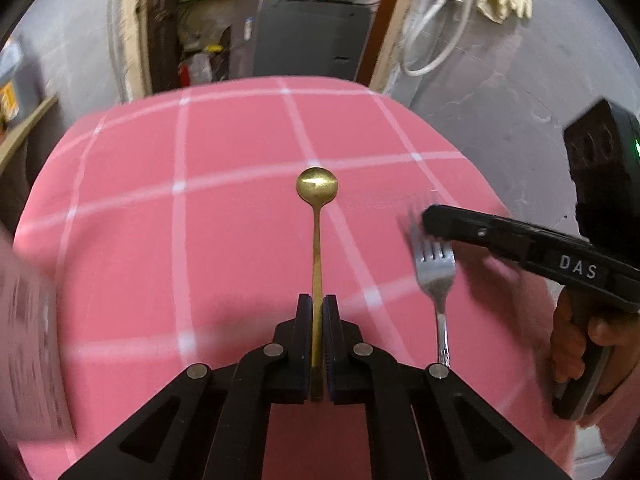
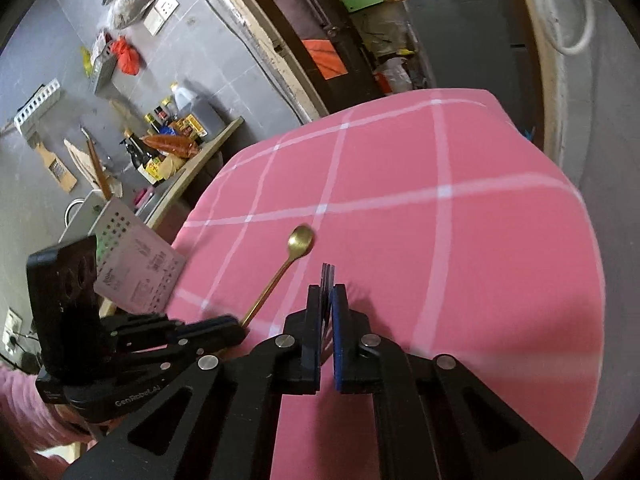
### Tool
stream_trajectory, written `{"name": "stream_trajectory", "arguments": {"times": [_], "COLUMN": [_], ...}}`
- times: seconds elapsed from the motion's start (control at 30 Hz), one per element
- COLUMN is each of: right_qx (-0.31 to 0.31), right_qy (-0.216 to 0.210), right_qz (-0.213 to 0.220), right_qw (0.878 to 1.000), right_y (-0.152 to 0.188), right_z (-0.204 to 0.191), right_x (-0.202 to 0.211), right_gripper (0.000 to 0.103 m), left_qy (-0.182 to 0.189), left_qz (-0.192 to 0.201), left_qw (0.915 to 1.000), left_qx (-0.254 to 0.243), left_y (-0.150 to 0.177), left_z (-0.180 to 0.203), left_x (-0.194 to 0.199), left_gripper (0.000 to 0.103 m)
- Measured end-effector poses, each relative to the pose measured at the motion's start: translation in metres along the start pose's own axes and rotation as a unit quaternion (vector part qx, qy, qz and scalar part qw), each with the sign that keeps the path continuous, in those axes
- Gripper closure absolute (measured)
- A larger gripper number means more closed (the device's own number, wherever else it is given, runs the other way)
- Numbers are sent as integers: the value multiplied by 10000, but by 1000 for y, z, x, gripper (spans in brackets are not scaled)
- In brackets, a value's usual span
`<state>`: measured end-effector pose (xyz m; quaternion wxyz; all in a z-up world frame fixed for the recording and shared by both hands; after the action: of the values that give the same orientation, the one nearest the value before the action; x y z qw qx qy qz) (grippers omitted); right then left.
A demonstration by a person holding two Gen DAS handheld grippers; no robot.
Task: Organize utensils
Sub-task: 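Grasp the gold spoon with the left gripper while the right grasps the silver fork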
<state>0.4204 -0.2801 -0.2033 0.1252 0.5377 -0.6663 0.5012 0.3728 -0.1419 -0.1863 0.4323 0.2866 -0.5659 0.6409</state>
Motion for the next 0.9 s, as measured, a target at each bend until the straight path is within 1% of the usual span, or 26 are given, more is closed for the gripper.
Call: {"name": "stream_trajectory", "arguments": {"times": [0.1, 0.13, 0.17, 0.33, 0.43, 0.6, 0.67, 0.8, 0.9], "right_qx": [44, 74, 88, 78, 40, -8, -26, -55, -158], "right_qy": [87, 126, 147, 140, 132, 99, 82, 119, 146], "right_qz": [-19, -36, -62, -152, -169, -219, -229, -211, -190], "right_qw": [10000, 9999, 9998, 9998, 9998, 9997, 9997, 9997, 9996], "right_y": [10, 14, 16, 22, 23, 24, 25, 26, 28], "right_z": [-5, -8, -9, -10, -9, -7, -7, -9, -9], "right_x": [5, 8, 10, 12, 11, 10, 9, 9, 9], "right_gripper": [99, 99, 99, 99, 99, 98, 98, 98, 98], "left_qy": [108, 126, 139, 208, 306, 460, 590, 756, 747], "left_qz": [-266, -298, -316, -727, -920, -1151, -1248, -1321, -1383], "left_qw": [9991, 9988, 9988, 9966, 9946, 9922, 9904, 9883, 9876], "left_qx": [308, 359, 354, 314, 360, 158, 113, 117, -13], "left_y": [18, 24, 27, 38, 33, 18, 10, -4, -5], "left_z": [0, 2, 3, 6, 3, 3, 4, 4, 5], "left_x": [9, 13, 17, 19, 13, 4, -1, -10, -13], "left_gripper": [97, 97, 97, 97, 97, 94, 91, 91, 94]}}
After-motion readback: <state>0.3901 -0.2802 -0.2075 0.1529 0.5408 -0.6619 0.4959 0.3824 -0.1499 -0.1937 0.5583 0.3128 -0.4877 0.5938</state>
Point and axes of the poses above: each gripper's, at about its wrist camera, not at the fingertips, and x roughly against the way its jaws point, z to its right, y to its underside, the point moved 6 cm from there along -x, roughly the way its jaws point, and after that the axes turned 4 degrees about -z, right-handed, at the moved point
